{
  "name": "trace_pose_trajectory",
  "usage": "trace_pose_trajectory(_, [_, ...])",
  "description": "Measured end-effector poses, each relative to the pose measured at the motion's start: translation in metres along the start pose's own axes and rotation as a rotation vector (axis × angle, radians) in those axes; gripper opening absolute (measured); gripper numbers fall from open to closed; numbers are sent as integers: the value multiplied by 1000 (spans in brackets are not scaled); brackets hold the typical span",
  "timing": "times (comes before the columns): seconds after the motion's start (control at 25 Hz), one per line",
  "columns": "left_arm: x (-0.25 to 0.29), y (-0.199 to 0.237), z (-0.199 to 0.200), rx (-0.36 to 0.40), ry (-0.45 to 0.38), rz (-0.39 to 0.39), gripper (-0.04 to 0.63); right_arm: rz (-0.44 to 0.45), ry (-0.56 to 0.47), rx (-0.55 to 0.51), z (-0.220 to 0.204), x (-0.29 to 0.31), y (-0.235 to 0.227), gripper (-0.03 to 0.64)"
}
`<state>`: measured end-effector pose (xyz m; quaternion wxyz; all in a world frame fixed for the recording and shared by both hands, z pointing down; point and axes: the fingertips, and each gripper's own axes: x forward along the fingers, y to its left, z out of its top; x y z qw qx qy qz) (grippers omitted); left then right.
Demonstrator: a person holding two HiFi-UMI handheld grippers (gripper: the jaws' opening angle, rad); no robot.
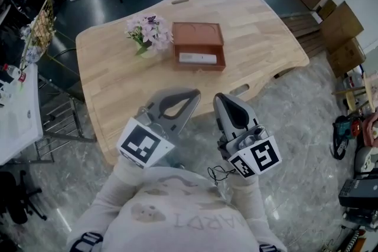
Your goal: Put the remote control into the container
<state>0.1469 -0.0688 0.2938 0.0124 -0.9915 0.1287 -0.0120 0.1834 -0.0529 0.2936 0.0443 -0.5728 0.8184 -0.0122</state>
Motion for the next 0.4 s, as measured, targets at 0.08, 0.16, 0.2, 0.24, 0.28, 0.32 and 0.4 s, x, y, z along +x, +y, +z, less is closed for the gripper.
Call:
trace_pose_trajectory(0.08, [-1, 0, 1, 3, -1, -3, 14, 3, -2, 0, 1, 1, 2, 17])
trace_pose_trajectory(0.16, [-1, 0, 1, 5, -1, -3, 14, 8, -4, 1, 1, 3, 3, 17])
trace_pose_trajectory(0.2, [-1, 0, 0, 5, -1, -2, 14, 9, -4, 1, 1, 4, 3, 17])
trace_pose_trajectory(0.24, [-2, 1, 0, 4, -1, -2, 14, 11, -3, 1, 0, 5, 4, 17])
trace_pose_trajectory(0.28, [-2, 2, 0, 3, 0, -1, 14, 13, -2, 2, -1, 6, 4, 17])
trace_pose_trajectory(0.32, [-2, 3, -1, 2, 0, 1, 14, 14, -1, 2, -1, 6, 3, 17])
trace_pose_trajectory(0.4, [-1, 5, -2, 1, 2, 4, 14, 17, 1, 3, -2, 8, 3, 17])
